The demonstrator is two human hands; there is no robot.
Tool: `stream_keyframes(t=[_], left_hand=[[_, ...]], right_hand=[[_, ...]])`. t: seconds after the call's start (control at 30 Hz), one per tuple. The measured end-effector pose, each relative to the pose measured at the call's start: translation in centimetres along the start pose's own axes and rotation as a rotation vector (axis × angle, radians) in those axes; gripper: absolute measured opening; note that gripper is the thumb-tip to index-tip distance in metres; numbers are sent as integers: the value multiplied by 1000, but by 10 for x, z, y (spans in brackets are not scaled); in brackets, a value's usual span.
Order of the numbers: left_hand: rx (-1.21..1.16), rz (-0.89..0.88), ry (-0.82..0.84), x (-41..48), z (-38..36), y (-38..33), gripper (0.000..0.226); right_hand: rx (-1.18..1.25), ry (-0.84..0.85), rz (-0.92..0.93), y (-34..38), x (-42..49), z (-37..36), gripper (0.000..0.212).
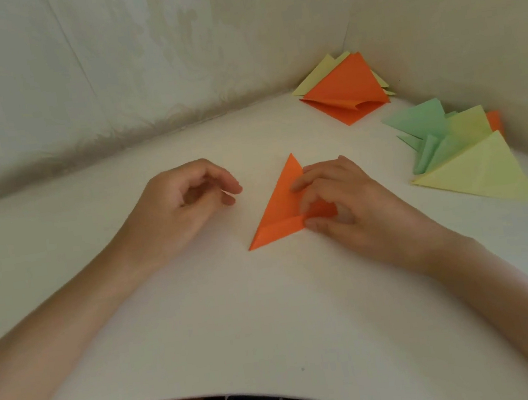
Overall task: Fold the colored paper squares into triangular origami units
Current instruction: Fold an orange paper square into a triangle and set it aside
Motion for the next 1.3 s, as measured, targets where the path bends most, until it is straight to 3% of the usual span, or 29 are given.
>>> stream_keyframes(t=[0.07, 0.23, 0.5, 0.6, 0.67, 0.87, 0.97, 1.1, 1.2, 1.3], left_hand=[[-22, 20, -15, -1, -5, 1, 6], [-247, 28, 63, -4, -19, -8, 27], [-508, 94, 77, -3, -26, -13, 6], [-569, 155, 139, -4, -27, -11, 31], [-545, 167, 136, -3, -27, -11, 35], [-512, 126, 71, -4, -26, -16, 12], [-534, 108, 51, -5, -25, -15, 14], [-590, 46, 75, -6, -25, -19, 22], [-613, 17, 136, -8, -28, -23, 26], [-622, 1, 178, -10, -31, -25, 25]], right_hand=[[15, -78, 35, 4, 0, 2, 9], [-59, -259, 119, 13, 0, 11, 14], [-217, -422, 166, 19, -4, 15, 17], [-272, -440, 191, 20, -6, 14, 16], [-285, -434, 208, 20, -7, 13, 15], [-293, -427, 205, 21, -7, 14, 13], [-301, -443, 168, 22, -7, 14, 12], [-56, -414, 39, 23, -7, 14, 19], [216, -390, -172, 20, -7, 13, 13], [498, -371, -334, 13, -6, 8, 21]])
Point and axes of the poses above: each hand's wrist, its own x-axis towards the middle knuckle, its own z-axis out of the back of the hand, y = z × x, the point moved 3 cm from there along x, towards the middle knuckle, and after that the axes turned 12 degrees about y, right-handed, at the moved point
